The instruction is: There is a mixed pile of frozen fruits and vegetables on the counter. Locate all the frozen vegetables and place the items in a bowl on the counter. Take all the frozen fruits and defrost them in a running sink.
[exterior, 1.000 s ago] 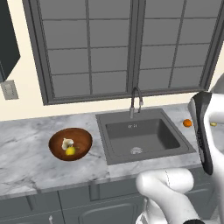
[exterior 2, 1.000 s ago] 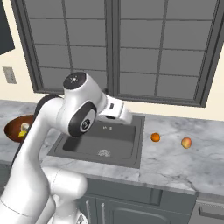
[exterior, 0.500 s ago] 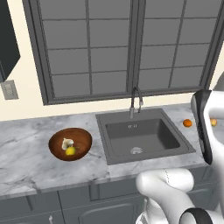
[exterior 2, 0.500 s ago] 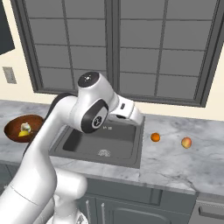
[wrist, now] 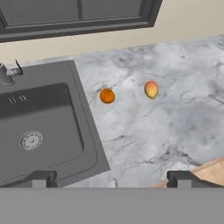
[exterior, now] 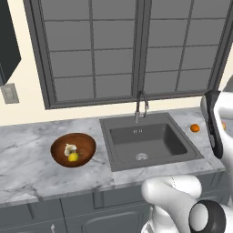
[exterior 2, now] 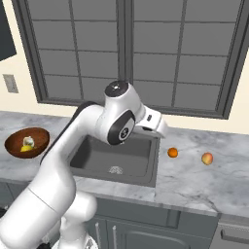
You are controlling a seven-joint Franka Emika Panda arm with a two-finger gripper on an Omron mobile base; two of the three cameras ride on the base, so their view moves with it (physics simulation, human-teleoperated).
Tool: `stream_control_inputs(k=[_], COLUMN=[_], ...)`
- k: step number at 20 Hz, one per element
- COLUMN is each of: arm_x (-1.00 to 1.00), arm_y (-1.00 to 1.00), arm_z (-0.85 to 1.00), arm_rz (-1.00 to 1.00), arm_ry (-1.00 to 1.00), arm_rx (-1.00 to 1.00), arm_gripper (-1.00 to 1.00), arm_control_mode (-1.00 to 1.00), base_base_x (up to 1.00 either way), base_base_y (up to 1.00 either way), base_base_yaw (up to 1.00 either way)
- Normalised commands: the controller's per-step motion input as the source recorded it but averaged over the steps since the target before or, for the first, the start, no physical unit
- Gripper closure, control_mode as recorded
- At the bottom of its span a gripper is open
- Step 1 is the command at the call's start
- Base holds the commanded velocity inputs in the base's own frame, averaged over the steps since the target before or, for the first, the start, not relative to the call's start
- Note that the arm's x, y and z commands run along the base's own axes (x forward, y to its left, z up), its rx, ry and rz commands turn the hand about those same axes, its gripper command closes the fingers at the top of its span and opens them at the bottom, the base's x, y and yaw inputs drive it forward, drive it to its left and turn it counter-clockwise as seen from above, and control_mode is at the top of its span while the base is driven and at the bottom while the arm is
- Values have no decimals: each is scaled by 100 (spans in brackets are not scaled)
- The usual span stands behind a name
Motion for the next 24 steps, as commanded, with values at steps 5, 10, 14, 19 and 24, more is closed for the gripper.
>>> stream_control_inputs(k=[5,10,14,19,24], arm_x=[27,24,31,28,21], arm_y=[-23,-11,-2,0,-6], arm_z=[-12,-19,-34,-33,-22], arm_rz=[0,0,0,0,0], arm_ry=[3,0,0,0,0], arm_rx=[11,1,0,0,0], arm_gripper=[-100,-100,-100,-100,-100], arm_control_mode=[-100,-100,-100,-100,-100], base_base_x=[0,0,0,0,0], base_base_y=[0,0,0,0,0], base_base_yaw=[0,0,0,0,0])
